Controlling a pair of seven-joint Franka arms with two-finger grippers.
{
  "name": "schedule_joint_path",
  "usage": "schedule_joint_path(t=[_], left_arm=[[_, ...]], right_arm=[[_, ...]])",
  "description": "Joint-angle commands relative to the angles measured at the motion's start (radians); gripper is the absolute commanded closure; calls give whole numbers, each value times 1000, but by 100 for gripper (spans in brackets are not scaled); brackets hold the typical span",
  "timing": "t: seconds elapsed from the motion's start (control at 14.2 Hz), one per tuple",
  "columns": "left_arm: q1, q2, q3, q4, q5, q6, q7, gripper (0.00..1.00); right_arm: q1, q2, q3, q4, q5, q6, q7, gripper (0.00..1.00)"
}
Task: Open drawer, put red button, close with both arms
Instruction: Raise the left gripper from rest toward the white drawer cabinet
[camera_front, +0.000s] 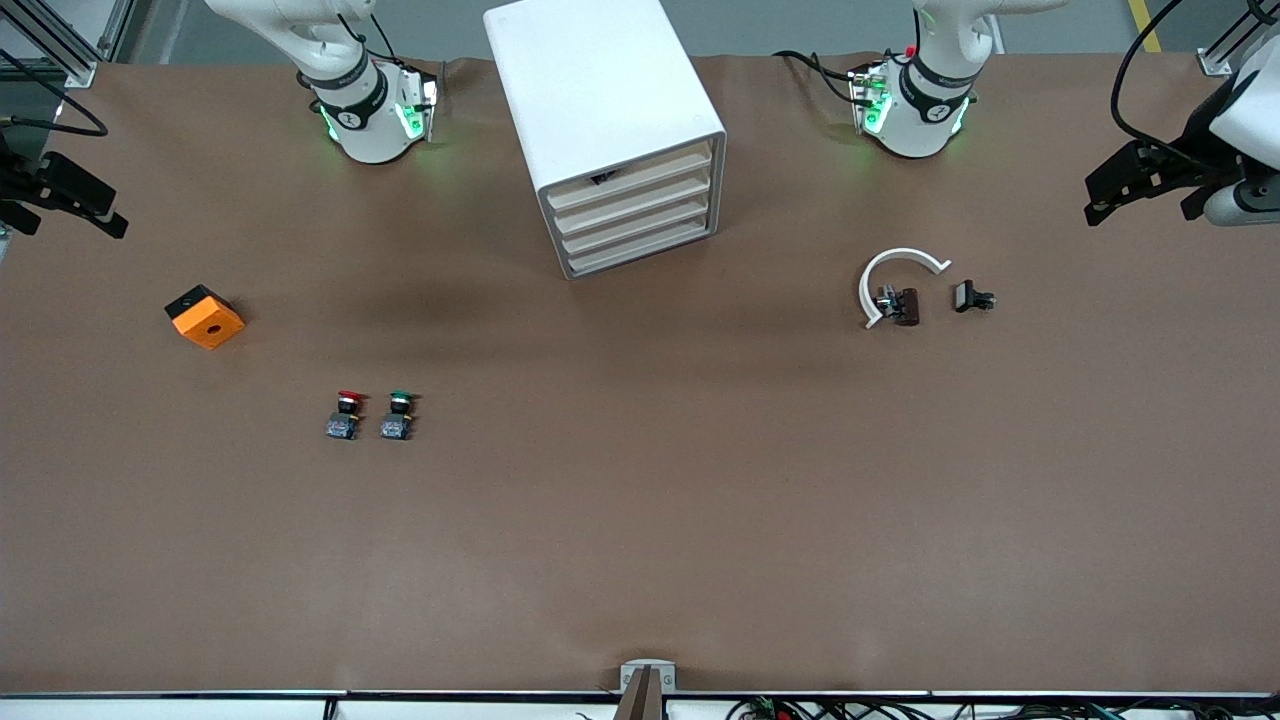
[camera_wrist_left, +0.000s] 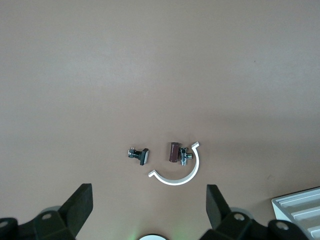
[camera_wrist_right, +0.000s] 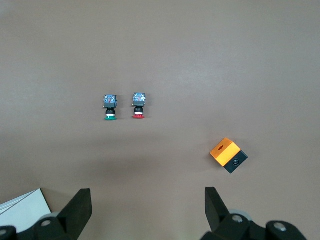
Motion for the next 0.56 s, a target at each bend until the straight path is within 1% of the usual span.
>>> schedule_joint_path(t=[0.0, 0.28, 0.49], left_arm=[[3, 12, -5, 18, -6, -31, 9, 0], [6, 63, -9, 36, -20, -23, 4, 0], [4, 70, -9, 32, -23, -6, -2, 0]], right_arm=[[-6, -14, 4, -1, 6, -5, 7, 0], [-5, -15, 6, 1, -3, -1, 7, 0], [-3, -15, 6, 1, -5, -1, 9, 0]])
